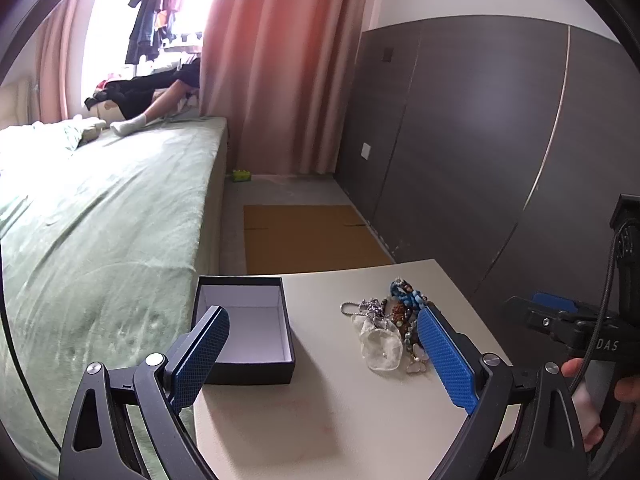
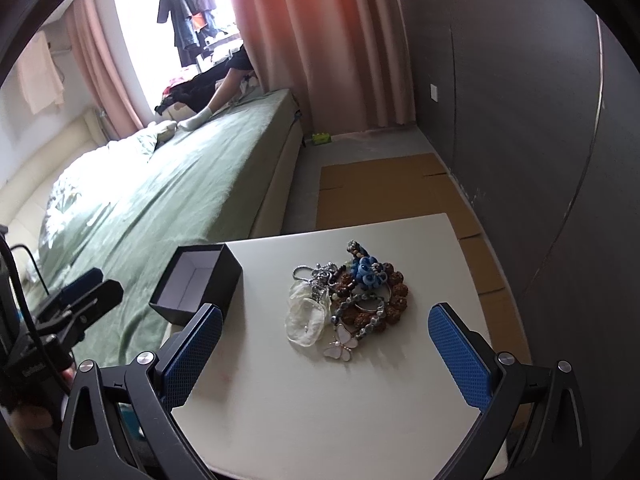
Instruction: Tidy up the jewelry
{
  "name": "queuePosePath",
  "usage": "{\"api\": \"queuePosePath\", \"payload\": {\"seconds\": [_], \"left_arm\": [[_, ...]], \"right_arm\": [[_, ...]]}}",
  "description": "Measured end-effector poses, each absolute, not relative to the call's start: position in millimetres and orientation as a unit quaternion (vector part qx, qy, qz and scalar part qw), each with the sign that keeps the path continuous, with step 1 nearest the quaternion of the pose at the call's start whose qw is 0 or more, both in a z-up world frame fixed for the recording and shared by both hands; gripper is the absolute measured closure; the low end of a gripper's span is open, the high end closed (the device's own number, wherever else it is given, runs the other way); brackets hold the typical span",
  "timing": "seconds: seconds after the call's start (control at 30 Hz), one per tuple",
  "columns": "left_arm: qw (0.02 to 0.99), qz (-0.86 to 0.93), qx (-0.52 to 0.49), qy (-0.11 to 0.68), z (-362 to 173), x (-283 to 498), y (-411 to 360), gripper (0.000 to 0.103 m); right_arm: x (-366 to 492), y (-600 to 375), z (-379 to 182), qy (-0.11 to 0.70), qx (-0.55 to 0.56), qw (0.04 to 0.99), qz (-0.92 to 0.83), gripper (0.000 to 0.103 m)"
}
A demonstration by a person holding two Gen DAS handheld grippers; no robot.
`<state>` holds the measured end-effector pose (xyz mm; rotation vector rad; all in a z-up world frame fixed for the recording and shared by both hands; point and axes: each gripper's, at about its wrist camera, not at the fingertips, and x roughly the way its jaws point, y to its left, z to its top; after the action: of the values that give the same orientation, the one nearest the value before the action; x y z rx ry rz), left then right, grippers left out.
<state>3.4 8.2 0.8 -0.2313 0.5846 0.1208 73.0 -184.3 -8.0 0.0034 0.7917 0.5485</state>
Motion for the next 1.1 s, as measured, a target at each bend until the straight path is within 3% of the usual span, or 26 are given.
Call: {"api": "queuePosePath", "payload": {"seconds": [0.57, 0.7, 1.1], "left_arm": [[0.93, 0.041, -0.145, 0.335, -33.5, 47.5, -9.1, 0.008], [0.922, 0.029, -0.13, 0.364, -50.8, 62.5, -22.5, 0.022], [0.897, -0.006, -0.094, 0.432, -103.8, 102.1, -63.2, 0.043]], "right_arm": [[108.4, -223.8, -28.0, 0.426, 0.155, 0.867, 0.207, 0.0], [113.9, -231.8, -35.2, 0.432, 0.18, 0.861, 0.197, 0.0], [132.8, -255.8, -66.2, 0.464, 0.242, 0.836, 0.166, 0.008]]}}
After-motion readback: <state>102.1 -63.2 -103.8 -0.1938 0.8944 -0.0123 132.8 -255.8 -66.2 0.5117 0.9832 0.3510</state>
